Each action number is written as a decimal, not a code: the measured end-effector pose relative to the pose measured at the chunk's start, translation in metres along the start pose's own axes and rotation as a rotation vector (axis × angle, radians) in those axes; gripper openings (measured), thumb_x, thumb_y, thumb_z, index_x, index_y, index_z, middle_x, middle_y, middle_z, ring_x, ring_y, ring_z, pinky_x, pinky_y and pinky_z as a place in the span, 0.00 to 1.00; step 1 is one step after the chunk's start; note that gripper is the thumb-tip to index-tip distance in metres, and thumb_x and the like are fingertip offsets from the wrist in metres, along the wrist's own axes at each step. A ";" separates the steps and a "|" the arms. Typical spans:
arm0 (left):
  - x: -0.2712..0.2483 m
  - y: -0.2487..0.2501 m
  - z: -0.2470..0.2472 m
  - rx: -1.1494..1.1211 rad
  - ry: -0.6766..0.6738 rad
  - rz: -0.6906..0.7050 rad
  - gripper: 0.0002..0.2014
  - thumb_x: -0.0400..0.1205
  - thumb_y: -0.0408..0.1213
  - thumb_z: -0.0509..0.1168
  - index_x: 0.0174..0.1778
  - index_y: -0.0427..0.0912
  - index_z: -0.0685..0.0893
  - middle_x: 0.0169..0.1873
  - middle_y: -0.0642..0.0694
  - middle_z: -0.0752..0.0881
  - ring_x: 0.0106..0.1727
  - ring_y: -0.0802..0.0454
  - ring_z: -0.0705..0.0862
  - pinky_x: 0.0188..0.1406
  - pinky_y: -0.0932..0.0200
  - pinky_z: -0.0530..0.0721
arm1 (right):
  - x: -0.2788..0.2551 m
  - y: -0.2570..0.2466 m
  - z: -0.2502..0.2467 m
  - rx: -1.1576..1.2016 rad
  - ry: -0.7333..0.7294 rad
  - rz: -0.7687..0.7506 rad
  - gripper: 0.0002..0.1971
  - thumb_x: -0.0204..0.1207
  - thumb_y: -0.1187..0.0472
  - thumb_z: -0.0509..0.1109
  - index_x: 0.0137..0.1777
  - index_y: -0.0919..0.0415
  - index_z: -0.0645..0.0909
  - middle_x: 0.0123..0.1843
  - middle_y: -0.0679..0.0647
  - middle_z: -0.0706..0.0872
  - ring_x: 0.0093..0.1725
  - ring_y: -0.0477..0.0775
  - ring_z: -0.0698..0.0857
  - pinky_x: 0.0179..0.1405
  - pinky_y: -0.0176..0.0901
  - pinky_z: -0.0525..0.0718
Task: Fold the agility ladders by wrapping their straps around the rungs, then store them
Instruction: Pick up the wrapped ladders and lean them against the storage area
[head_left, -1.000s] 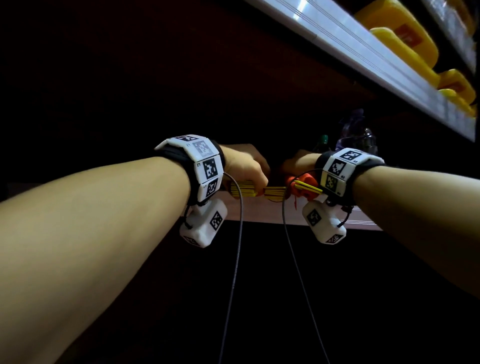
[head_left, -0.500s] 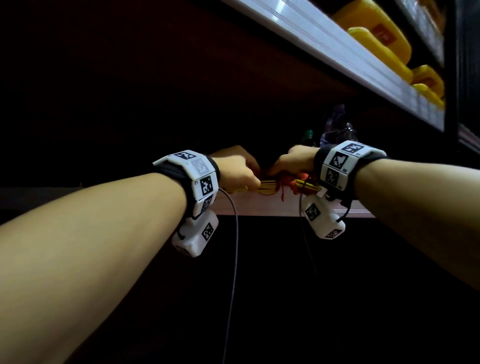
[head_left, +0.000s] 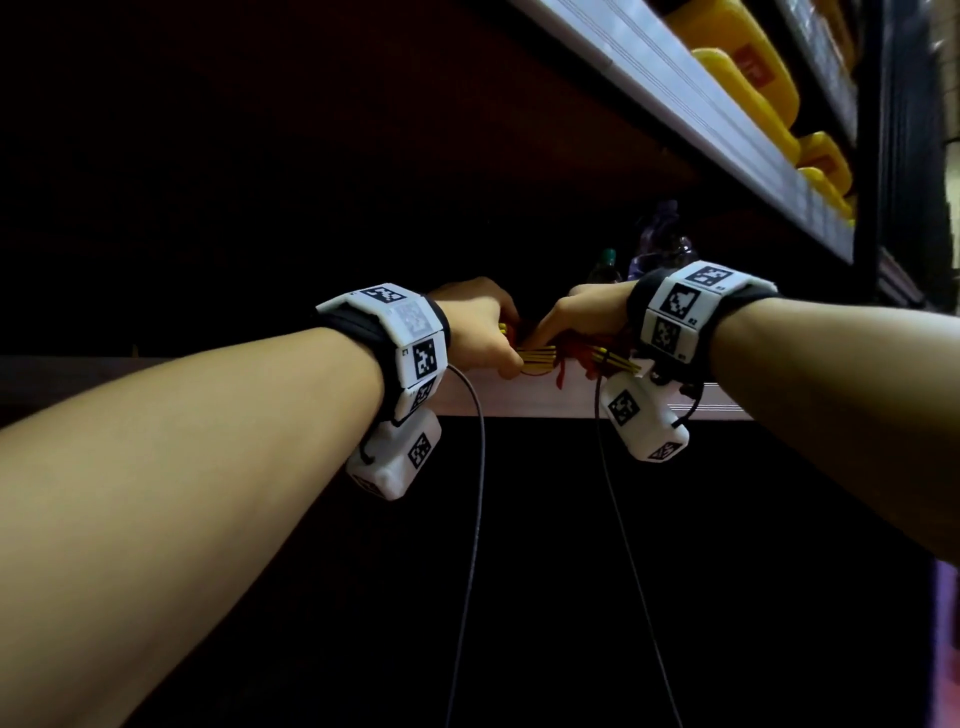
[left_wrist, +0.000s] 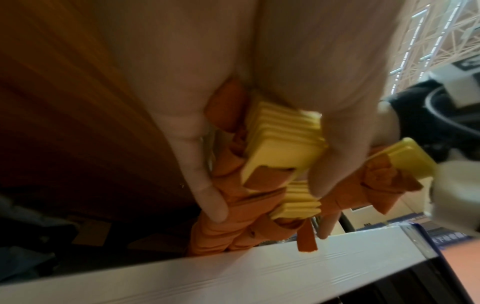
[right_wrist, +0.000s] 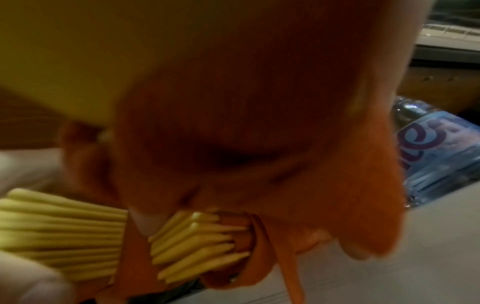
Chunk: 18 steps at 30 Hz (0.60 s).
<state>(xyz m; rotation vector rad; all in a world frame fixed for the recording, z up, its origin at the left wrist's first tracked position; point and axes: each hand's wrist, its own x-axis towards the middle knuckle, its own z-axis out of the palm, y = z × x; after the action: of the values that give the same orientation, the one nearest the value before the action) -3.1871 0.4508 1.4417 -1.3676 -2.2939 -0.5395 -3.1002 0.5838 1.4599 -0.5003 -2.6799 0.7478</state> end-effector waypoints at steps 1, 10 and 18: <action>0.001 0.000 0.001 0.007 0.011 0.006 0.22 0.74 0.39 0.77 0.65 0.41 0.87 0.41 0.44 0.87 0.31 0.54 0.79 0.38 0.53 0.85 | 0.001 -0.001 0.000 -0.008 0.002 0.003 0.12 0.77 0.56 0.76 0.45 0.67 0.85 0.27 0.56 0.82 0.22 0.52 0.79 0.24 0.41 0.82; 0.003 -0.001 0.001 0.101 0.020 0.061 0.18 0.76 0.46 0.75 0.61 0.48 0.88 0.54 0.48 0.89 0.53 0.48 0.86 0.48 0.55 0.82 | 0.003 -0.010 -0.003 -0.066 0.014 -0.011 0.09 0.76 0.62 0.76 0.38 0.68 0.83 0.21 0.55 0.82 0.17 0.49 0.79 0.18 0.36 0.80; 0.013 0.000 0.012 0.089 0.084 0.026 0.12 0.74 0.41 0.77 0.53 0.47 0.92 0.47 0.46 0.91 0.48 0.47 0.88 0.43 0.56 0.85 | 0.008 -0.006 -0.001 -0.074 0.057 -0.025 0.13 0.78 0.65 0.74 0.32 0.64 0.80 0.21 0.53 0.80 0.12 0.44 0.76 0.12 0.29 0.71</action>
<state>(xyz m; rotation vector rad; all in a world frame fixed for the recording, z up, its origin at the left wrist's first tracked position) -3.1946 0.4669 1.4386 -1.3067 -2.2029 -0.4717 -3.1089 0.5824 1.4654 -0.4985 -2.6635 0.6197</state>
